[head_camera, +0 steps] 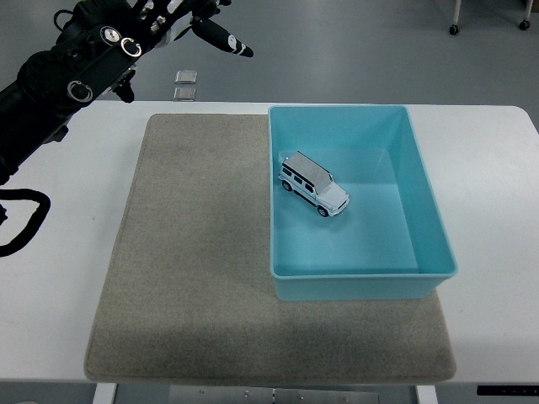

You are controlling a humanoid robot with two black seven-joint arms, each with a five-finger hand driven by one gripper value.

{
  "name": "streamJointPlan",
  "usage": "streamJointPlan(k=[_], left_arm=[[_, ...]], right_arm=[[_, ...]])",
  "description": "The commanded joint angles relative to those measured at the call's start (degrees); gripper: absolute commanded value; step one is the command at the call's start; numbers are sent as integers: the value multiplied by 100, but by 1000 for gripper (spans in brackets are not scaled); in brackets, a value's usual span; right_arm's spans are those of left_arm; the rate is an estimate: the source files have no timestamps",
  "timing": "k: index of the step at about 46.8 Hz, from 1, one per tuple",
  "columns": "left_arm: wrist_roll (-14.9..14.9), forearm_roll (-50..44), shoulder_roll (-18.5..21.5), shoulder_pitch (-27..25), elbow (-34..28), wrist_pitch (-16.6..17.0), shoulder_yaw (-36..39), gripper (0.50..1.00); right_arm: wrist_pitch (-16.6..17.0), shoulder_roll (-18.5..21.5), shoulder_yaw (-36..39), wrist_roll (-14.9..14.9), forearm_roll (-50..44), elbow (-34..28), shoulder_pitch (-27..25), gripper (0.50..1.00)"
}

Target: Left hand put the white car in the blue box

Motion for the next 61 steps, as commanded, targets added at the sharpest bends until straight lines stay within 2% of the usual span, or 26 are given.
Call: streamJointPlan(k=[1,6,16,23,36,38,42,48,56,61], left_arm=[[-57,-241,-36,20,115,82,4,996],[-57,-583,-36,47,221,179,-14,996],[-57,-1593,-71,231,862,276,-23,996],[-57,-2797,-71,354,1311,276,-14,996],[-66,-5126,-71,495,1337,390,-75,996],[-127,-5460,-80,504,1346,381,-84,996],[-513,-6146,-80,618,1337,373,-84,996],[-769,-6823,-150,794,1329,127,-93,996],[-795,-7412,-203,1040,1329,-348,-338,996],[-839,-7457,-238,1207,1329,-638,-602,999]], right_arm=[[0,0,0,6,0,1,3,936],[0,0,0,6,0,1,3,936],[0,0,0,-3,0,1,-6,936],[0,0,0,6,0,1,3,936],[0,0,0,-3,0,1,3,936],[0,0,0,-3,0,1,-6,936],[0,0,0,6,0,1,3,936],[0,0,0,-3,0,1,-6,936],[0,0,0,-3,0,1,3,936],[0,0,0,-3,0,1,-6,936]])
